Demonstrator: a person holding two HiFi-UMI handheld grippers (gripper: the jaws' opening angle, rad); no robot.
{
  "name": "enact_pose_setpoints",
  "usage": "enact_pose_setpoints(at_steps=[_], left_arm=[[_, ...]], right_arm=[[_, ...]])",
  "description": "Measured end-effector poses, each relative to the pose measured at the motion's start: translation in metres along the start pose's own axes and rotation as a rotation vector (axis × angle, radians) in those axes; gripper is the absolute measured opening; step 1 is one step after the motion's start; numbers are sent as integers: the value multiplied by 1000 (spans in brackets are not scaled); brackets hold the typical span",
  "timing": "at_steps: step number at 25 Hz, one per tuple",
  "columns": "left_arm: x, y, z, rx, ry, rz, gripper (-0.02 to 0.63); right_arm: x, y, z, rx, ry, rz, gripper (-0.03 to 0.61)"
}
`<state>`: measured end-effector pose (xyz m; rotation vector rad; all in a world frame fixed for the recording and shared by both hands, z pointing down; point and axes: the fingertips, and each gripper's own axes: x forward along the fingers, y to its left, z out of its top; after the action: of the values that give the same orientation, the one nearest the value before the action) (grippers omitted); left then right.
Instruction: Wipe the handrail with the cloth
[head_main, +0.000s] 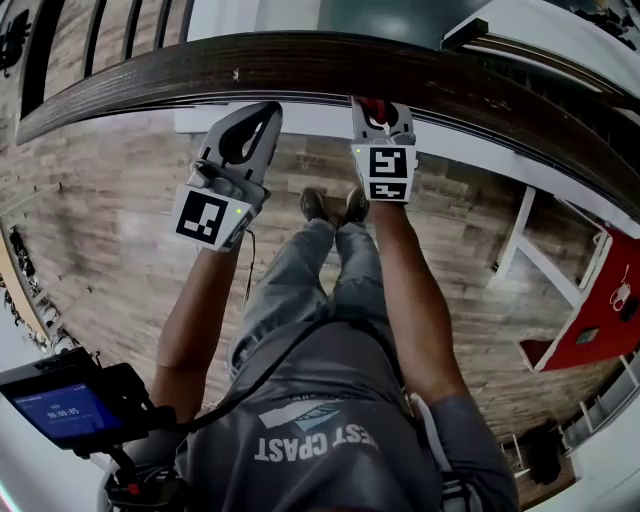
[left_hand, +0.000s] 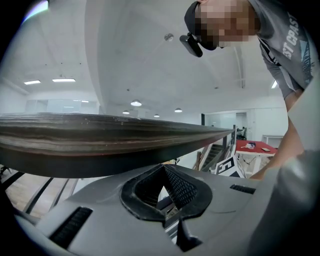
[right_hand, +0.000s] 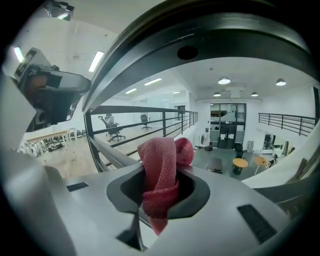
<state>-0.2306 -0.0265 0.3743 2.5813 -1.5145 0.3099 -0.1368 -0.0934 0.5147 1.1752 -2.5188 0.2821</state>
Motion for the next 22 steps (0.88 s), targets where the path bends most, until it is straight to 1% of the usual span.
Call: enact_pose_setpoints(at_steps=[1,2,4,6,7,8,9,10,13,16,18,19,20,22], left_arm=[[1,0,4,4,-12,-3,6],[0,1,9,7,-24,-5,6],[-9,11,11,13,-22,7,5],[-22,25,5,0,6,37,6],[-29,33,-2,-8,27,51,6],[-36,40,-9,-15,45,59,5],[-41,48,-15,-20,54,59,5],[-45,56,-20,-25,57,50,5],[-52,73,-28,-29,46,0,6],[-60,87,-25,-19,14,-54,5],[-75,111,-24,-14,0,-71,6],[-85,128,-25,-15,0,-72,5],[-97,146,-27,-17,4,-70,5],[-122,182,-31,-26,8,-70,6]], right_arm=[[-1,-4,3,12,-5,0,78],[-9,-19,5,29,-18,-35,78],[-39,-71,2,57,-38,-178,78],[-69,-122,-13,80,-14,-326,78],[-76,-137,-21,89,3,-372,78],[-77,-139,-26,90,14,-394,78],[-69,-129,-26,81,19,-393,78],[-55,-110,-23,64,20,-374,78],[1,-27,-8,10,15,-263,78],[44,50,9,10,-2,-153,78],[63,87,18,15,7,-108,78],[67,95,22,20,13,-116,78],[65,93,24,30,12,-153,78],[46,65,20,55,11,-295,78]])
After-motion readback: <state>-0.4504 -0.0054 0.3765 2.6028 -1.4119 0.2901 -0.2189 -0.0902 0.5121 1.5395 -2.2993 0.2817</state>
